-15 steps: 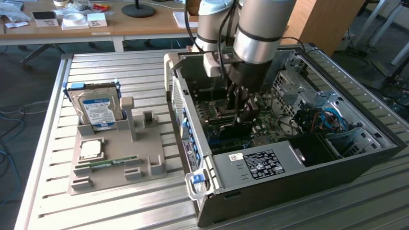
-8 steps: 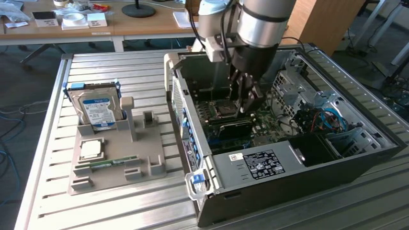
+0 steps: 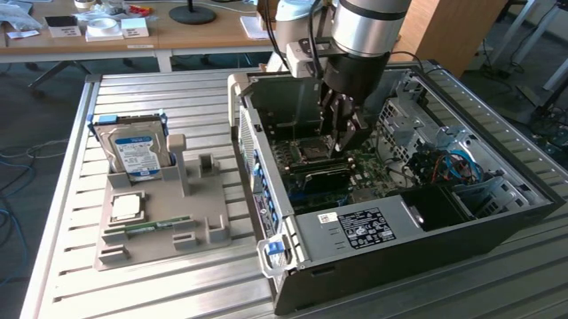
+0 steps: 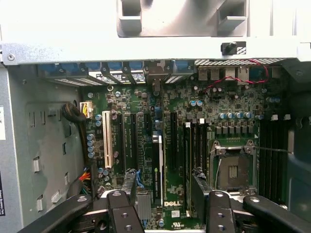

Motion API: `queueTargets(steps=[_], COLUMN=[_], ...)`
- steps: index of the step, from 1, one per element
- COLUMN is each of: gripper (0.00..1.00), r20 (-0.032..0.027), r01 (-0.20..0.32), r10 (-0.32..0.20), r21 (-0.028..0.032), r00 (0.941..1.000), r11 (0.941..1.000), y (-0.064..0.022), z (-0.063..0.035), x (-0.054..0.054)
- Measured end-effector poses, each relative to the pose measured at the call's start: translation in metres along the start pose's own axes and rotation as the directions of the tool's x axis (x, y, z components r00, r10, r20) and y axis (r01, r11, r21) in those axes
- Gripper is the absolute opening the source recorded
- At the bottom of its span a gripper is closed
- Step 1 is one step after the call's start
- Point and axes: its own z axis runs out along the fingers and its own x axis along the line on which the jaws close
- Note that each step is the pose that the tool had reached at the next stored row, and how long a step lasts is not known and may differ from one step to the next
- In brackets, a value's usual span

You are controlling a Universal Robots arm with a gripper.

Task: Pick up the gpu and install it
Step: 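Press down on the gpu until it lock into place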

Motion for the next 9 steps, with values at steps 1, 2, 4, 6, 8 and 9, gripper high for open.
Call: queueTargets(steps=[1,2,4,6,8,9], gripper=[0.58,0.58,0.58,0.58,0.58,0.58], r20=[0.0,0.0,-0.0001,-0.0001,0.0,0.0], r01=[0.0,0.0,0.0,0.0,0.0,0.0], r10=[0.0,0.0,0.0,0.0,0.0,0.0], r21=[0.0,0.0,0.0,0.0,-0.0001,0.0], r00=[1.0,1.0,1.0,1.0,1.0,1.0], r11=[1.0,1.0,1.0,1.0,1.0,1.0], y=[0.0,0.0,0.0,0.0,0.0,0.0], z=[0.0,0.0,0.0,0.0,0.0,0.0], x=[0.0,0.0,0.0,0.0,0.0,0.0])
